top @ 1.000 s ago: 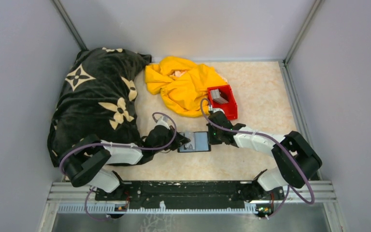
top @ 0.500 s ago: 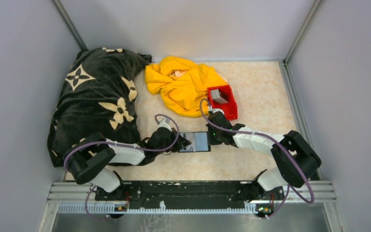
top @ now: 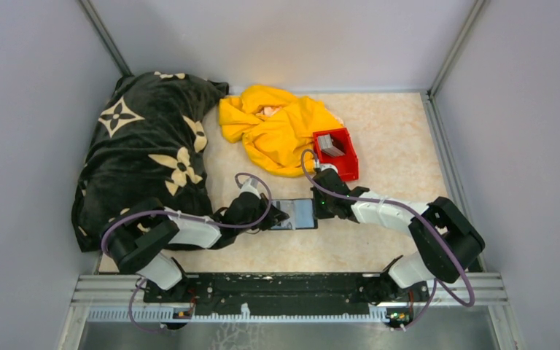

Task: Put the credit cards into the card holder
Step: Insert the credit card into the card holder.

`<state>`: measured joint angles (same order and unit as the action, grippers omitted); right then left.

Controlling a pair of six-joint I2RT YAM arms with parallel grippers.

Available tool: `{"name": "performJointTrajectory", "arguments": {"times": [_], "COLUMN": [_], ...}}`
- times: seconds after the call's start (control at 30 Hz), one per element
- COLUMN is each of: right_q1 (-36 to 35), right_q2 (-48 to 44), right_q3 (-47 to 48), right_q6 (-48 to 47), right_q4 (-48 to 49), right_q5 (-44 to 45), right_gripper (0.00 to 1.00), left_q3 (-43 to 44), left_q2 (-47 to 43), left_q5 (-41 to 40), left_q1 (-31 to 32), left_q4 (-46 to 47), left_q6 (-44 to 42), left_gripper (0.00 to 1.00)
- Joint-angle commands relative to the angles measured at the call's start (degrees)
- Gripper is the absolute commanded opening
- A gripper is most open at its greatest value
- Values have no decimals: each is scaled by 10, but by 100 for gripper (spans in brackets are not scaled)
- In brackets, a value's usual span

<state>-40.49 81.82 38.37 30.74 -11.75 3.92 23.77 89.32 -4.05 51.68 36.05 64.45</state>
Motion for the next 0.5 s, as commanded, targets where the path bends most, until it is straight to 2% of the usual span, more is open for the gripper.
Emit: {"name": "performJointTrajectory", "arguments": {"times": [0.0,0.47], "right_q1": [-11,-11], "right_q2": [4,8], "right_q3": [17,14], "right_q6": [5,6], "right_q4": [10,8], "right_q5": [7,8], "right_gripper": [0,0], "left_q3": [17,28], "left_q2": [13,40], "left_q5": [-4,-13], "left_q1": [3,2], "left_q4": [10,11], "left_q6": [-14,-23], "left_gripper": [0,0]}}
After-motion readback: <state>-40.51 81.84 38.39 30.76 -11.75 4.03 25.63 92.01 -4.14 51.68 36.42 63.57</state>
